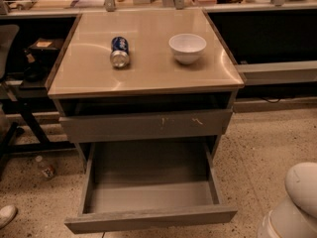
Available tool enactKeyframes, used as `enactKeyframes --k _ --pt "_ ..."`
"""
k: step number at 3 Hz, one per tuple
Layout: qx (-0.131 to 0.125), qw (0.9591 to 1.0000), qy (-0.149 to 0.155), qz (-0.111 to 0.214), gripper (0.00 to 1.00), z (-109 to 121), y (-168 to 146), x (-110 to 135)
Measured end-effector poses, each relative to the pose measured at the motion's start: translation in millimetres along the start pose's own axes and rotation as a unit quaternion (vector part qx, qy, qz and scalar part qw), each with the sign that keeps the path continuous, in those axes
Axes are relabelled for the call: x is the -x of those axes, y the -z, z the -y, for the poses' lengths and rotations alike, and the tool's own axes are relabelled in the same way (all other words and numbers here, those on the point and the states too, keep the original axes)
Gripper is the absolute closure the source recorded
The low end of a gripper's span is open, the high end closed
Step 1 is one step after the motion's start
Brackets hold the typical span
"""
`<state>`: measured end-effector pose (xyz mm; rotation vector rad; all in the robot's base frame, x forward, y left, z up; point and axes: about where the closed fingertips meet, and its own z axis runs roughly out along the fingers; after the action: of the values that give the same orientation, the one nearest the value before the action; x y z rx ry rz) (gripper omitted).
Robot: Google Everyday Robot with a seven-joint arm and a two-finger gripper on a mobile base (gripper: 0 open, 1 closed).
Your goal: Close middle drawer
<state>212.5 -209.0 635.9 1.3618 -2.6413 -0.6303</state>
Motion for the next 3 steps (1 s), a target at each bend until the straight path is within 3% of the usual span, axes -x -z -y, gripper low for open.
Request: enactKeyframes --k 1,3 --pt "0.027 0.9986 -0.033 0.032 1.0 12.0 -43.6 -6.4" --pt "0.058 0.9927 -0.078 0.072 1.0 54.0 -125.7 10.4"
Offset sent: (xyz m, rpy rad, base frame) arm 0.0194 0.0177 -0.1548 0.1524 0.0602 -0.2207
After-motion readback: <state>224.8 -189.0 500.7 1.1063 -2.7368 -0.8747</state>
